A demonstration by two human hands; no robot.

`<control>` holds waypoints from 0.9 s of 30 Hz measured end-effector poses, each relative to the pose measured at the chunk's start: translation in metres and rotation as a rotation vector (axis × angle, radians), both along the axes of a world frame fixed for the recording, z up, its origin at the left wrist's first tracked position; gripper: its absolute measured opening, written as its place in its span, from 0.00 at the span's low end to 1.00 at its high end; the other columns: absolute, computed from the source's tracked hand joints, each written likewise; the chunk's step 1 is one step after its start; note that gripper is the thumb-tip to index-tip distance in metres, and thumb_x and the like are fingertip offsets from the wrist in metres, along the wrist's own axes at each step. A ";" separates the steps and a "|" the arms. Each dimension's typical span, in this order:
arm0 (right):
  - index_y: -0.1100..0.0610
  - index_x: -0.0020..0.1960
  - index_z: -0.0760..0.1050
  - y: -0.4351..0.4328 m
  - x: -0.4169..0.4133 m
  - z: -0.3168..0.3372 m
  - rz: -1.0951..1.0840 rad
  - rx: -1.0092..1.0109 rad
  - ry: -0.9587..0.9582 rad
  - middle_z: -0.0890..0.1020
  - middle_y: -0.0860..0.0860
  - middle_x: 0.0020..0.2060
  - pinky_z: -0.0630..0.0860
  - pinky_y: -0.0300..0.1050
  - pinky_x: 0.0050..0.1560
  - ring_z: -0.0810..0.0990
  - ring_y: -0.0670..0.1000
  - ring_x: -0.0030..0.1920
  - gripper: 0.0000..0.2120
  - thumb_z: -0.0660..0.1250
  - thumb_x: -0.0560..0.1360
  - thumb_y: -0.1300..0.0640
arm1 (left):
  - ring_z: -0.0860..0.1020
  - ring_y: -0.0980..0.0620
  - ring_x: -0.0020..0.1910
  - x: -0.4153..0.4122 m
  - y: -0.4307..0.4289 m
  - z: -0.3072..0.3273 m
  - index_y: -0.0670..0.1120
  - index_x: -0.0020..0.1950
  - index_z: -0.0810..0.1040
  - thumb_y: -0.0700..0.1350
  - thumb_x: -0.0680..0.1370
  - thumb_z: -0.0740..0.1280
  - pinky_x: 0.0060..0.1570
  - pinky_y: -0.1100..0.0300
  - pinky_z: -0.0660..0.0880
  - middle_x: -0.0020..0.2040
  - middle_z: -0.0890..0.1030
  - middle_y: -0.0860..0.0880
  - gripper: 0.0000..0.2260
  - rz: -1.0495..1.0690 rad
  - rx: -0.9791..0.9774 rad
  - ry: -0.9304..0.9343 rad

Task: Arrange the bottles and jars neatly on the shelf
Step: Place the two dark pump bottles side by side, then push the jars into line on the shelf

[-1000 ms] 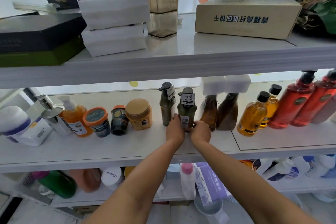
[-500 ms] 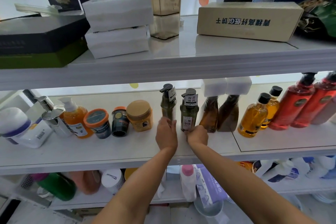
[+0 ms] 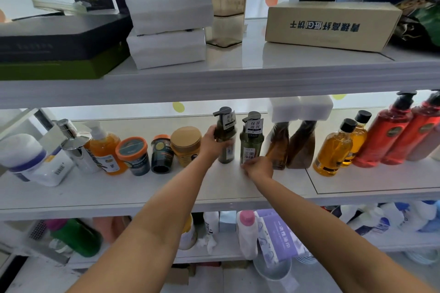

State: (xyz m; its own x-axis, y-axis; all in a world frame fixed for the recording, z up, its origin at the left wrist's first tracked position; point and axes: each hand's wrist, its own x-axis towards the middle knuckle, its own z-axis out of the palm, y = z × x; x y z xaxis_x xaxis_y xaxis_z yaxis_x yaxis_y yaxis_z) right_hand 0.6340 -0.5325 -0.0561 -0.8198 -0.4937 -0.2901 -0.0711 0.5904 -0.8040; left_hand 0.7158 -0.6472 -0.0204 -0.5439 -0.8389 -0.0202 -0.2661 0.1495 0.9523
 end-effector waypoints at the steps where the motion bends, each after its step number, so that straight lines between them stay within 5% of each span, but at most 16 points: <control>1: 0.62 0.56 0.80 0.000 -0.001 0.000 0.006 0.002 -0.002 0.80 0.58 0.59 0.74 0.46 0.61 0.78 0.59 0.60 0.17 0.74 0.70 0.57 | 0.75 0.48 0.55 0.002 -0.004 0.002 0.39 0.63 0.72 0.33 0.68 0.74 0.57 0.54 0.73 0.58 0.79 0.43 0.24 -0.039 0.034 -0.002; 6: 0.61 0.54 0.81 0.002 -0.003 0.000 0.016 0.005 -0.021 0.80 0.57 0.59 0.73 0.46 0.63 0.77 0.59 0.61 0.14 0.74 0.69 0.58 | 0.75 0.42 0.59 0.007 -0.018 0.012 0.35 0.64 0.72 0.24 0.67 0.69 0.59 0.50 0.73 0.58 0.78 0.41 0.27 -0.196 0.188 -0.055; 12: 0.62 0.58 0.79 0.001 0.003 0.003 0.050 0.042 -0.023 0.79 0.57 0.60 0.73 0.45 0.63 0.76 0.58 0.61 0.19 0.74 0.69 0.58 | 0.72 0.38 0.66 0.007 -0.016 0.010 0.37 0.67 0.71 0.24 0.68 0.68 0.64 0.45 0.71 0.63 0.77 0.38 0.27 -0.213 0.180 -0.042; 17: 0.61 0.57 0.79 -0.004 0.020 0.003 0.151 0.025 -0.017 0.79 0.55 0.60 0.69 0.44 0.64 0.76 0.56 0.61 0.15 0.72 0.71 0.60 | 0.67 0.46 0.70 0.029 0.004 -0.006 0.42 0.75 0.59 0.45 0.72 0.74 0.67 0.49 0.68 0.71 0.69 0.44 0.36 -0.039 -0.399 -0.151; 21: 0.60 0.63 0.76 -0.014 0.041 0.004 0.303 0.032 0.022 0.78 0.55 0.62 0.70 0.45 0.65 0.75 0.56 0.62 0.20 0.71 0.72 0.59 | 0.69 0.42 0.70 0.061 0.009 -0.029 0.41 0.73 0.64 0.44 0.72 0.74 0.63 0.48 0.75 0.72 0.69 0.42 0.33 -0.021 -1.003 -0.445; 27: 0.59 0.71 0.65 -0.028 0.070 0.012 0.398 -0.049 -0.057 0.73 0.54 0.67 0.71 0.46 0.65 0.74 0.54 0.65 0.33 0.73 0.70 0.61 | 0.50 0.47 0.78 0.080 -0.005 -0.036 0.45 0.79 0.50 0.44 0.80 0.64 0.76 0.54 0.47 0.79 0.52 0.46 0.32 0.105 -0.900 -0.629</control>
State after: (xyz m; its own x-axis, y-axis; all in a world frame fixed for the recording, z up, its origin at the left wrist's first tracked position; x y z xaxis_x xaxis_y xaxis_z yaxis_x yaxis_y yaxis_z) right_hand 0.7040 -0.5603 -0.0440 -0.5448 -0.7838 -0.2981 -0.2411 0.4869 -0.8395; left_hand 0.7954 -0.6518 -0.0560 -0.5761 -0.7274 0.3728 -0.7172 0.6686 0.1963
